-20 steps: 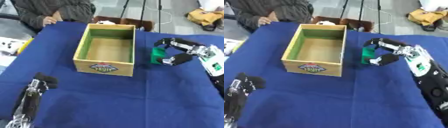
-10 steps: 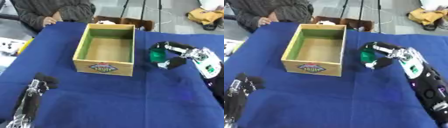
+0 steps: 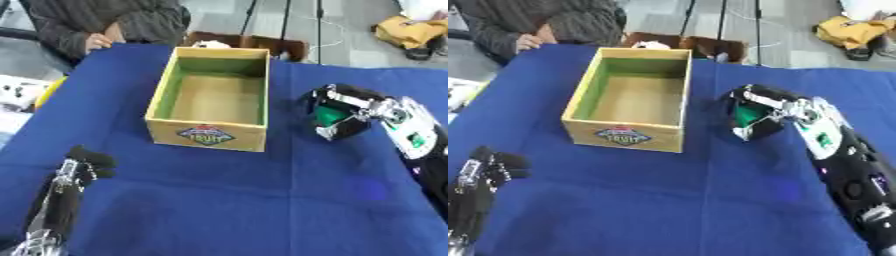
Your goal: Pick up objects on the table and place them in the box.
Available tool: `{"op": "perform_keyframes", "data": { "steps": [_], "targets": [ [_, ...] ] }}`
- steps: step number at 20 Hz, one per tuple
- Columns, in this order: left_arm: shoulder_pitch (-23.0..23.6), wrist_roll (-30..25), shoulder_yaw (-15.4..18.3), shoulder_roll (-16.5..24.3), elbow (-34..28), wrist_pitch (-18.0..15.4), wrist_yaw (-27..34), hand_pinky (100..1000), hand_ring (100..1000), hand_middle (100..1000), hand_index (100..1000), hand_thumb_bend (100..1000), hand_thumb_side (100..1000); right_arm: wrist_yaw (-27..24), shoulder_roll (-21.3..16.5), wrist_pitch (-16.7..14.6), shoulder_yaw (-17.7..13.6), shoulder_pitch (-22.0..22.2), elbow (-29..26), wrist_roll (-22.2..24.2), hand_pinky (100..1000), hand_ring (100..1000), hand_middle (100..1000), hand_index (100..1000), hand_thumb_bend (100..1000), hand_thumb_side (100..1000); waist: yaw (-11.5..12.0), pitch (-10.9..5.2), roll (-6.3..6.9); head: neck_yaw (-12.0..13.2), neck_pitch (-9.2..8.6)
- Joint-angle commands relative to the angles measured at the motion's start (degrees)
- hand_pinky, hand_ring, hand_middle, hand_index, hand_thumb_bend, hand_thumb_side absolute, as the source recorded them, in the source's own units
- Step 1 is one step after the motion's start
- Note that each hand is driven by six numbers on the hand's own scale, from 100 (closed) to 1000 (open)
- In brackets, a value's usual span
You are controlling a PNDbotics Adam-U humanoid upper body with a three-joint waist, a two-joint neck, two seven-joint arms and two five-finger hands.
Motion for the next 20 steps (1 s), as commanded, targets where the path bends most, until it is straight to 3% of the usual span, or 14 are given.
{"op": "perform_keyframes", "data": {
  "steps": [1, 11, 20],
  "targets": [
    [-0.5, -0.05, 0.0, 0.42, -1.06, -0.01, 0.04, 681, 684, 589, 613, 372, 1000, 0.71, -1.12, -0.09, 0.08, -0.9, -0.82, -0.73, 510, 480, 635, 883, 100, 168, -0.14, -1.03, 0.16, -0.03, -0.45],
    [-0.44, -0.03, 0.06, 0.47, -1.04, -0.03, 0.12, 681, 685, 590, 613, 373, 1000, 0.93, -1.43, -0.54, 0.26, -0.94, -1.84, -1.42, 232, 215, 555, 876, 100, 129, -0.31, -1.28, 0.21, 0.15, -0.43],
    [-0.38, 0.02, 0.16, 0.63, -0.99, -0.01, 0.16, 681, 685, 590, 612, 375, 1000, -0.63, -3.12, -1.21, 0.27, -1.94, -6.54, -3.21, 160, 108, 496, 875, 100, 100, -0.65, -1.77, -0.03, 0.35, -0.44]
  ]
}}
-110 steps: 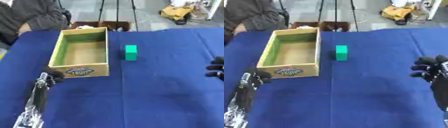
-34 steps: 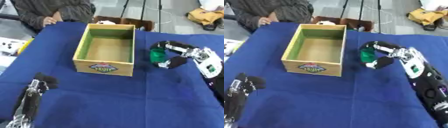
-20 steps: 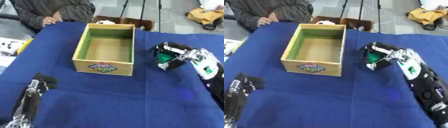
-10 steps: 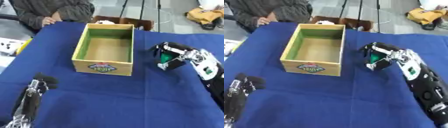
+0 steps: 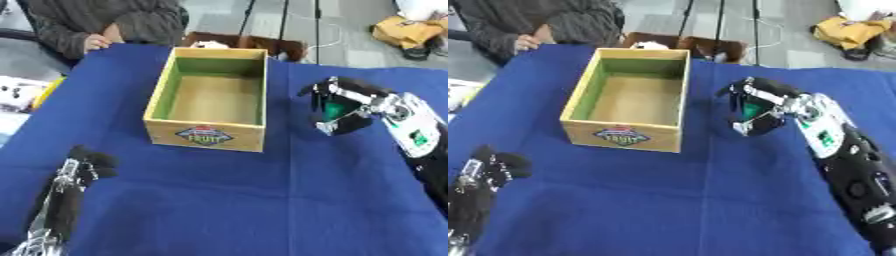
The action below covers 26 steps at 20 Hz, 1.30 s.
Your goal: Pick up objects on the table and place them in the box.
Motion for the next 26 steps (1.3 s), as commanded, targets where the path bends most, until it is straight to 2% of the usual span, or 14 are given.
{"op": "perform_keyframes", "data": {
  "steps": [1, 8, 11, 15, 18, 23, 26],
  "targets": [
    [-0.39, 0.03, 0.17, 0.66, -0.99, -0.01, 0.16, 681, 686, 590, 612, 376, 1000, -1.27, -2.49, -0.03, -0.39, -2.0, -2.97, -0.71, 160, 108, 497, 875, 100, 100, -0.03, -1.62, -0.06, 0.1, -0.45],
    [-0.72, -0.24, -0.18, 0.78, -0.8, 0.17, 0.19, 681, 686, 590, 611, 380, 1000, -3.87, -2.55, 0.69, -0.81, -5.01, -5.3, -2.08, 163, 106, 496, 877, 100, 100, 1.11, -2.56, -1.3, -0.08, -0.88],
    [-1.12, -0.87, -0.84, 0.71, -0.76, 0.2, 0.32, 681, 686, 590, 611, 383, 1000, -4.63, -1.36, 2.28, -0.91, -6.5, -6.59, -6.0, 168, 106, 494, 874, 100, 100, 2.61, -3.01, -1.93, -0.7, -1.26],
    [-1.58, -1.42, -1.34, 0.32, -0.69, 0.31, 0.54, 681, 686, 590, 611, 386, 1000, -4.01, 0.86, 3.49, 0.47, -7.39, -7.94, -12.2, 182, 112, 494, 874, 100, 100, 4.99, -3.27, -2.54, -1.59, -1.68],
    [-1.87, -1.74, -1.62, -0.07, -0.65, 0.36, 0.7, 682, 686, 590, 610, 387, 1000, -3.28, 2.89, 3.76, 1.71, -7.61, -7.68, -14.89, 192, 115, 495, 873, 100, 100, 6.87, -3.16, -2.84, -2.22, -1.94],
    [-2.29, -2.03, -1.83, -0.6, -0.71, 0.35, 0.85, 682, 687, 590, 610, 387, 1000, -1.44, 6.09, 2.55, 3.59, -7.25, -5.58, -15.05, 214, 121, 495, 873, 100, 100, 9.85, -2.66, -3.1, -3.42, -2.13],
    [-2.29, -2.05, -1.8, -0.8, -0.73, 0.37, 0.92, 682, 687, 591, 610, 387, 1000, 1.79, 6.81, 1.85, 4.14, -6.66, -4.08, -14.55, 249, 145, 506, 877, 100, 100, 10.95, -2.39, -3.08, -3.93, -2.04]
  ]
}}
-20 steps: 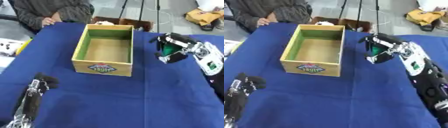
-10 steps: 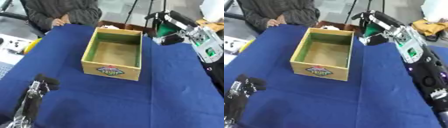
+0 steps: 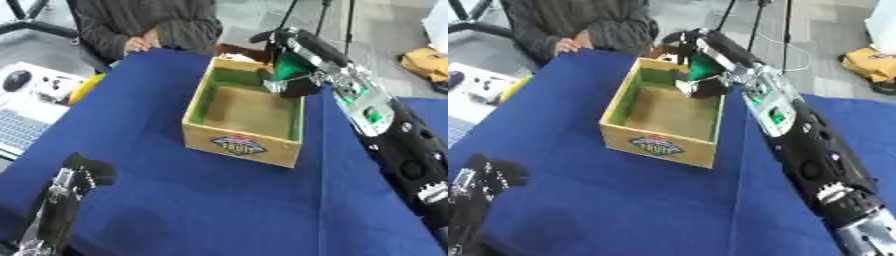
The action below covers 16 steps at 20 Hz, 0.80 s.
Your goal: Pick up objects on the table and place them in the box.
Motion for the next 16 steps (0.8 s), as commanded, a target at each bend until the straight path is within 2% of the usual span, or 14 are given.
{"op": "perform_keyframes", "data": {
  "steps": [1, 5, 6, 7, 8, 9, 12, 16],
  "targets": [
    [-0.72, -0.16, -0.08, 0.16, -0.78, -0.02, 0.37, 682, 687, 591, 610, 387, 1000, 3.66, 0.19, -0.95, 0.28, -0.69, 0.99, 0.18, 278, 168, 518, 881, 100, 100, 0.24, -0.75, 0.43, -0.56, -0.53],
    [-0.8, -0.19, -0.06, 0.03, -0.78, 0.01, 0.33, 683, 688, 591, 610, 389, 1000, 10.21, 0.68, -3.12, 0.69, -0.17, 1.95, -0.38, 379, 241, 570, 899, 100, 101, 0.18, -0.47, 0.29, -0.66, -0.59],
    [-0.8, -0.21, -0.06, 0.02, -0.76, 0.02, 0.3, 683, 688, 591, 610, 389, 1000, 11.92, 0.7, -3.84, 0.82, -0.1, 2.02, -0.53, 419, 284, 594, 905, 100, 141, 0.11, -0.41, 0.26, -0.66, -0.56],
    [-0.79, -0.22, -0.05, 0.01, -0.76, 0.01, 0.27, 683, 688, 591, 610, 389, 1000, 13.41, 0.72, -4.5, 0.87, -0.02, 2.12, -0.63, 462, 351, 632, 910, 100, 172, 0.05, -0.36, 0.26, -0.63, -0.54],
    [-0.76, -0.2, -0.02, 0.01, -0.75, 0.01, 0.24, 683, 688, 591, 610, 389, 1000, 14.64, 0.74, -5.15, 0.92, 0.02, 2.19, -0.6, 493, 427, 673, 915, 100, 256, 0.0, -0.32, 0.27, -0.6, -0.51],
    [-0.75, -0.18, 0.02, 0.02, -0.75, 0.01, 0.22, 683, 688, 591, 610, 389, 1000, 15.63, 0.77, -5.82, 0.97, 0.06, 2.23, -0.5, 521, 487, 711, 919, 100, 276, -0.06, -0.28, 0.28, -0.6, -0.5],
    [-0.72, -0.17, 0.05, 0.02, -0.74, -0.01, 0.2, 683, 689, 591, 610, 389, 1000, 17.6, 0.86, -7.65, 1.24, 0.19, 2.33, 0.76, 645, 765, 817, 922, 100, 410, -0.26, -0.23, 0.35, -0.56, -0.46],
    [-0.67, -0.12, 0.16, 0.03, -0.7, -0.02, 0.14, 684, 689, 591, 610, 390, 1000, 17.47, 0.89, -8.37, 0.75, 0.37, 2.36, 1.97, 726, 877, 874, 912, 100, 449, -0.64, -0.23, 0.41, -0.44, -0.54]
  ]
}}
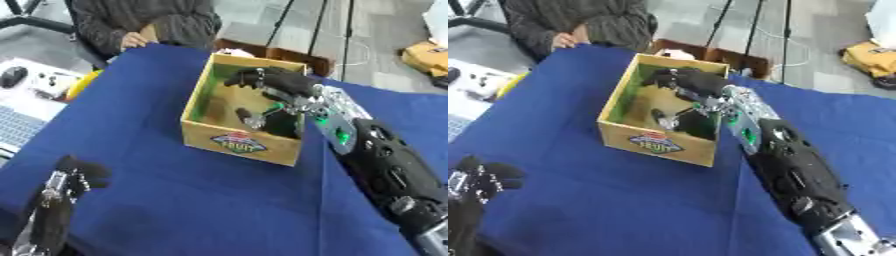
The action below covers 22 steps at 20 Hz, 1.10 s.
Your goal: Pick up objects on the table and place them in the box.
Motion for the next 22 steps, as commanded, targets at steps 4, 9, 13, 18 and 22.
{"op": "perform_keyframes", "data": {
  "steps": [4, 9, 13, 18, 22],
  "targets": [
    [-0.52, 0.14, 0.41, 0.26, -0.66, -0.12, 0.08, 684, 689, 586, 610, 391, 1000, -3.83, -1.22, 1.9, -2.17, -0.63, -2.09, -2.95, 726, 854, 850, 896, 100, 473, -1.53, -0.98, 0.62, 0.88, -0.69],
    [0.25, 1.0, 1.4, 0.72, -0.47, -0.06, -0.16, 684, 690, 585, 610, 393, 1000, -21.59, -4.12, 8.1, -3.61, 1.18, -7.0, -7.46, 677, 802, 794, 853, 100, 637, -6.0, -1.49, 1.11, 3.68, -0.52],
    [1.01, 2.02, 2.51, 1.18, -0.43, -0.11, -0.41, 685, 690, 585, 610, 393, 1000, -42.08, -8.85, 14.51, -4.0, 6.73, -16.94, -7.42, 641, 777, 764, 826, 100, 698, -10.61, -1.81, 1.67, 6.38, -0.51],
    [1.75, 3.56, 4.02, 1.65, -0.49, -0.12, -0.62, 685, 691, 587, 610, 394, 1000, -60.84, -15.69, 20.87, -6.72, 21.09, -32.87, -7.1, 608, 760, 748, 826, 100, 741, -15.83, -1.68, 2.35, 9.75, -1.21],
    [2.0, 4.24, 4.59, 1.85, -0.54, -0.15, -0.71, 685, 692, 588, 610, 394, 1000, -66.94, -16.78, 24.54, -10.74, 32.25, -40.49, -8.91, 603, 755, 739, 821, 100, 795, -18.96, -1.53, 3.15, 11.4, -1.04]
  ]
}}
